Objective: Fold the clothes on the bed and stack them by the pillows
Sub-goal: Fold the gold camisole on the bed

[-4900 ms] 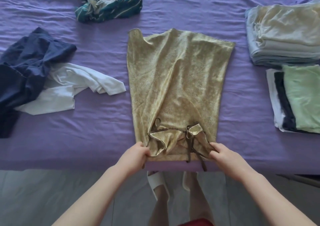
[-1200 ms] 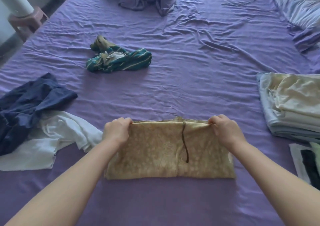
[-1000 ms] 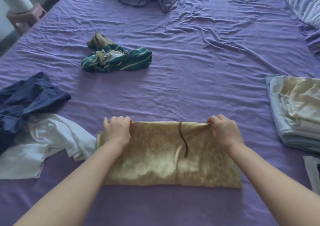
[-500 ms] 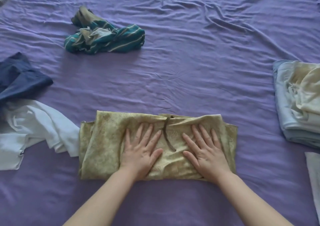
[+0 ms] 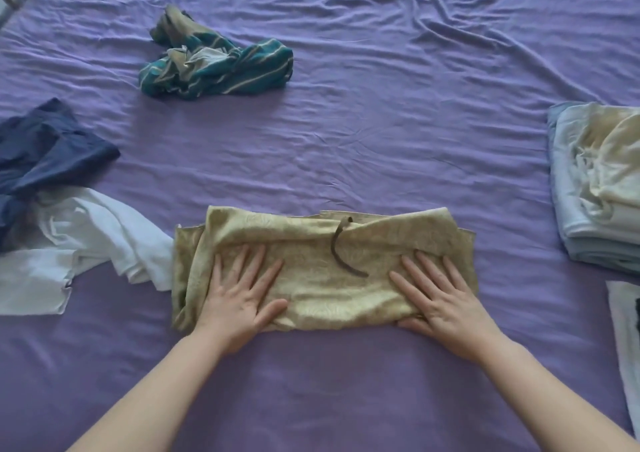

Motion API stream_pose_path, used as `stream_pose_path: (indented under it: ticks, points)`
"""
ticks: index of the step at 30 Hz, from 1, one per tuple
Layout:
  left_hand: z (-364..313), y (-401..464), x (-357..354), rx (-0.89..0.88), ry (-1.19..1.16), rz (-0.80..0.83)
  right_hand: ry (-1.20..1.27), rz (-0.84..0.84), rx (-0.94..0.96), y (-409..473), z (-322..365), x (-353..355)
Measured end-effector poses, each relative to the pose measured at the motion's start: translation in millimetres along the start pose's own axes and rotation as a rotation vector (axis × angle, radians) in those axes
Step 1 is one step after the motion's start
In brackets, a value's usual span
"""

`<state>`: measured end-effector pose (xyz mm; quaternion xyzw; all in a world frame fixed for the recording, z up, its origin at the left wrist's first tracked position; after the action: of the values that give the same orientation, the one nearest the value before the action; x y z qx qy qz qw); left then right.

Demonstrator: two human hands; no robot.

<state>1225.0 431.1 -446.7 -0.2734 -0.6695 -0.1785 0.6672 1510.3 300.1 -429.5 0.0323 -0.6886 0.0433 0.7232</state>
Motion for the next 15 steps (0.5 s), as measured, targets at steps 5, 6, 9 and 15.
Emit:
stream_pose_path:
  ticks: [5,6,9,15]
  points:
    - [-73.2,10.1,23.5,-0.043,-0.124,-0.037,0.156,-0.005,-0.267,-20.5,-0.9,6.5]
    - [-99.4,10.6,29.1,-0.097,-0.143,-0.045,0.216,-0.053,-0.383,-23.9,-8.6,9.2]
    - [-180.0,8.7,44.1,-0.307,-0.181,-0.087,0.356,-0.158,-0.664,-25.1,-35.5,18.8]
    - [-251.8,24.0,28.2,-0.218,-0.234,0.04,0.448,-0.085,-0.621,-4.1,-62.7,24.4]
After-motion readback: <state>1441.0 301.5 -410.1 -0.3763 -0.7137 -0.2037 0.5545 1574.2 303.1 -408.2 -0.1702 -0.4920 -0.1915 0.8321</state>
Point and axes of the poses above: each hand's wrist, its own y-axis towards the middle knuckle, its own x-axis out of the back of the hand, z = x × y, the point moved 6 cm from there along y, towards the middle knuckle, and after that the axes turned 14 degrees about -z, right-handed, at the moved point
